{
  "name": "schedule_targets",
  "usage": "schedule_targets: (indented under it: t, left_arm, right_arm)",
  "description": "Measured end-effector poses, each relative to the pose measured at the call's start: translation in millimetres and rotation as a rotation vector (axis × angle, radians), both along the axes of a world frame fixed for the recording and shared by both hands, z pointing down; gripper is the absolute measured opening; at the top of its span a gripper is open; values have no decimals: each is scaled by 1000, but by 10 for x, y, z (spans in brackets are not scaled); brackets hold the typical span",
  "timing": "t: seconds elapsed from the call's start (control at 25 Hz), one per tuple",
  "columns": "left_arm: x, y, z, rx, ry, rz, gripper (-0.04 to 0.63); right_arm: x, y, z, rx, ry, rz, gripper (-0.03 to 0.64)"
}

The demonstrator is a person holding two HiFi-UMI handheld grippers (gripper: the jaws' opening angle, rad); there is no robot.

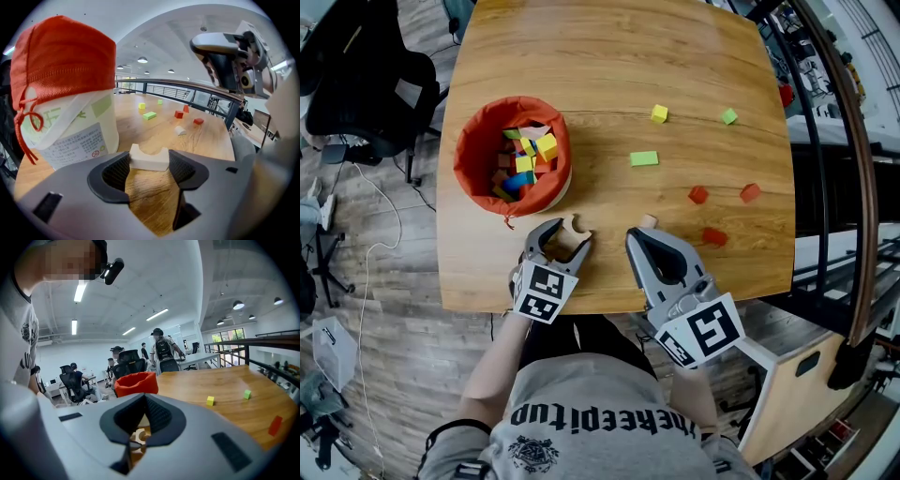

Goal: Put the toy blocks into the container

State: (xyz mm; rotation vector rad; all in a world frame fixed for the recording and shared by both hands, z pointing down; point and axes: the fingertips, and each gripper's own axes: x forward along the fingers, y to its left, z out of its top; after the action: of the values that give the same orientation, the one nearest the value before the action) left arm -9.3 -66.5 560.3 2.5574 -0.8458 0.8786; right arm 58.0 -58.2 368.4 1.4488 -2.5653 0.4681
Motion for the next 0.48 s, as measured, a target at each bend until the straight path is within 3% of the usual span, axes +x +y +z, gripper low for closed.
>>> schedule_targets:
  t: [0.48]
  left_arm:
    - [137,-55,-722,61,153,13,272]
  right_arm:
    - [-23,2,-90,25,-1,-1,11]
